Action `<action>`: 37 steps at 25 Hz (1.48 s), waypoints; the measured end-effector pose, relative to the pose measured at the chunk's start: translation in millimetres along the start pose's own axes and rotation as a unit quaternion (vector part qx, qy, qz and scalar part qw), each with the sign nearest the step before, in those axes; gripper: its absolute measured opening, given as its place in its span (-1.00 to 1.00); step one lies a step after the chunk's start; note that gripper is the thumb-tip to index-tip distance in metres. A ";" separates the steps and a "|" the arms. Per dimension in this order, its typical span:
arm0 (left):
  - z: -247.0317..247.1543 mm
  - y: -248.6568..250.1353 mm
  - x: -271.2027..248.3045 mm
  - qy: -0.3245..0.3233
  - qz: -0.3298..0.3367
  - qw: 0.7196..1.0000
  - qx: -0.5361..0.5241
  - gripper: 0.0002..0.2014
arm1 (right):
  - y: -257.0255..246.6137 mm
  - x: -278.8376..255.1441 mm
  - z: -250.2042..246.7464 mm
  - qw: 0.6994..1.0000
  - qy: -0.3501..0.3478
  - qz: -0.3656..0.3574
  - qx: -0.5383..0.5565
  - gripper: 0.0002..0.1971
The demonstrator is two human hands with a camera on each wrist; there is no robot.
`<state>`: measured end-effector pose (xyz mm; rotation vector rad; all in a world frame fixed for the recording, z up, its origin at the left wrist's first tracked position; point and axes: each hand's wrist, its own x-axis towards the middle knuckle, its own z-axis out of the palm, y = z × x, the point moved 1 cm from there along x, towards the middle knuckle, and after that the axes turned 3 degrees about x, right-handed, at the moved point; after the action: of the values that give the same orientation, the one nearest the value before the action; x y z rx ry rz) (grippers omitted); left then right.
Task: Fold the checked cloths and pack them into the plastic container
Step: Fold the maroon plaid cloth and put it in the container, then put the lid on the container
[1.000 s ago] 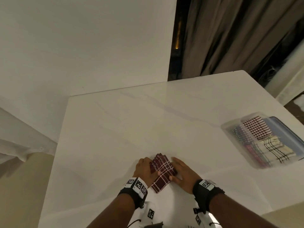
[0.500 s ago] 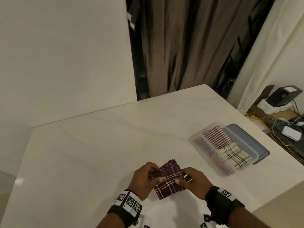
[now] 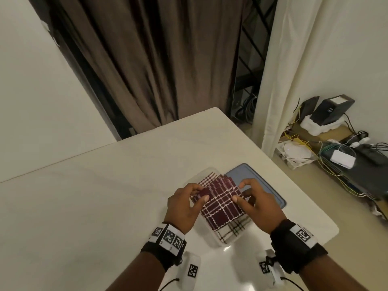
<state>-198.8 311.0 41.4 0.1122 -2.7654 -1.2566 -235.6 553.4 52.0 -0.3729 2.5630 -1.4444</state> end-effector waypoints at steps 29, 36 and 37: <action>71.5 -15.5 -3.9 -0.042 -0.039 0.933 0.354 -0.54 | 106.6 28.9 -47.0 0.962 0.046 0.113 -0.244 -0.58; 74.2 -14.8 -4.7 -0.016 -0.053 0.926 0.372 -0.51 | 151.9 26.0 -39.5 0.928 -0.033 0.246 -0.276 -0.39; 74.6 -14.4 -4.4 -0.012 -0.054 0.925 0.375 -0.51 | 152.9 26.7 -38.1 0.933 -0.022 0.243 -0.264 -0.41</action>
<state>-203.3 357.8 -18.5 0.3056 -3.1231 -0.1393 -291.4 652.5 -60.3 0.1650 2.7046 -0.5687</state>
